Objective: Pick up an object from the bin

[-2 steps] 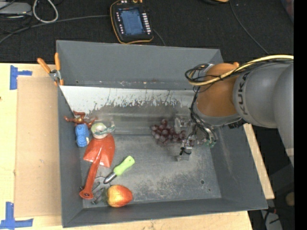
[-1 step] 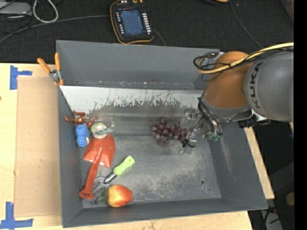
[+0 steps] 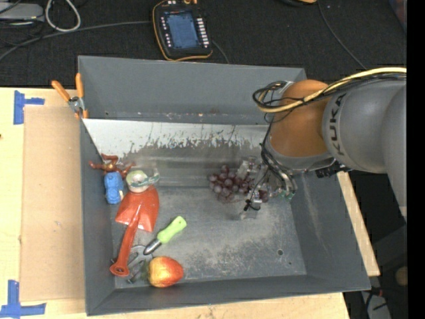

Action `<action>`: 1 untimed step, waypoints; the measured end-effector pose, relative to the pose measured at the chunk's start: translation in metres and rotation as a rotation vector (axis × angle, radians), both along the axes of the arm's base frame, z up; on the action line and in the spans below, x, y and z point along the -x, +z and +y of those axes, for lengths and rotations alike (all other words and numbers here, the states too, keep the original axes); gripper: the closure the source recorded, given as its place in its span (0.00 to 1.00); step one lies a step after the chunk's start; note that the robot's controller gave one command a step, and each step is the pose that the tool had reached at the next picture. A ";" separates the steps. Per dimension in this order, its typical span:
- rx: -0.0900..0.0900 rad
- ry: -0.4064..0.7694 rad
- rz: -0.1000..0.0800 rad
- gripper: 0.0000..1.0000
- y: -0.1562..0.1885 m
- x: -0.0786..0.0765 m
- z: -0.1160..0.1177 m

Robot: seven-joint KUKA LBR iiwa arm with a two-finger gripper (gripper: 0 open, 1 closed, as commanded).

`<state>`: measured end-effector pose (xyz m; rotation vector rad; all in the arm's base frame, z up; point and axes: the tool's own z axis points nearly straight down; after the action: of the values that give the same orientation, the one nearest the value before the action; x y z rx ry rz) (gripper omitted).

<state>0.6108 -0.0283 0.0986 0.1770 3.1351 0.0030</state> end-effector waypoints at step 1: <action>0.002 -0.068 -0.011 0.00 -0.026 -0.011 0.001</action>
Offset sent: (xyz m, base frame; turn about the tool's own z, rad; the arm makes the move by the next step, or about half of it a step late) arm 0.0049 0.0172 -0.0286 0.2531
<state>0.6214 -0.0275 0.0721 0.2830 3.1161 0.0001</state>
